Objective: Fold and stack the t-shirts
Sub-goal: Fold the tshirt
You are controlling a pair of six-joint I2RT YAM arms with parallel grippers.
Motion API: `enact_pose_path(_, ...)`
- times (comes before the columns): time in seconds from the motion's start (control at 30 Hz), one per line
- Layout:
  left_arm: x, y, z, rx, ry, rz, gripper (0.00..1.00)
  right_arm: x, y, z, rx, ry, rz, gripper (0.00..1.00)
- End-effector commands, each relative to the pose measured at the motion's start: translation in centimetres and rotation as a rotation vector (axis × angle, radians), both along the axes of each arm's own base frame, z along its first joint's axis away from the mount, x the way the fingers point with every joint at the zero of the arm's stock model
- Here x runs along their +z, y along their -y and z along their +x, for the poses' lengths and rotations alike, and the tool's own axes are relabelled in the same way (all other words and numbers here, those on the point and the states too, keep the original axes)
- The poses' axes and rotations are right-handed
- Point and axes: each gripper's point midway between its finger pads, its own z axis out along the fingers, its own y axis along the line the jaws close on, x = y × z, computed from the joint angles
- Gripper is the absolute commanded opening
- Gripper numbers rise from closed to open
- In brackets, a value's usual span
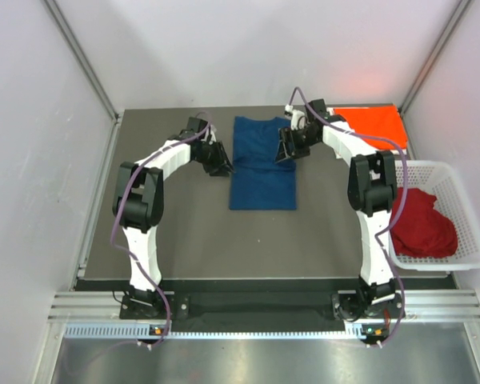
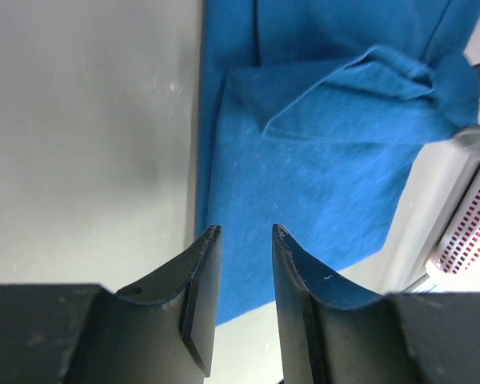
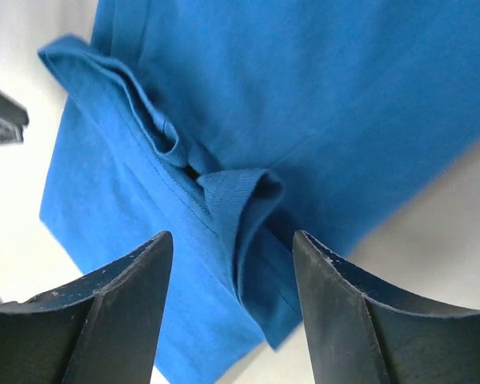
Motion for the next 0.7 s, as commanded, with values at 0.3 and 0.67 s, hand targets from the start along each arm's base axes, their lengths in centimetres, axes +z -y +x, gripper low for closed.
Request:
enact_pose_path(0.3, 0.6, 1.8, 2.1, -0.021, 0.075, -0.041, 0.37, 0.2, -4.0, -0.4, 0.106, -0.066, 0.198, 0.61)
enact_pose_path(0.67, 0.6, 2.0, 2.0, -0.025, 0.078, -0.043, 0.36, 1.9, -6.2, -0.3, 0.213, 0.002, 0.307, 0.63)
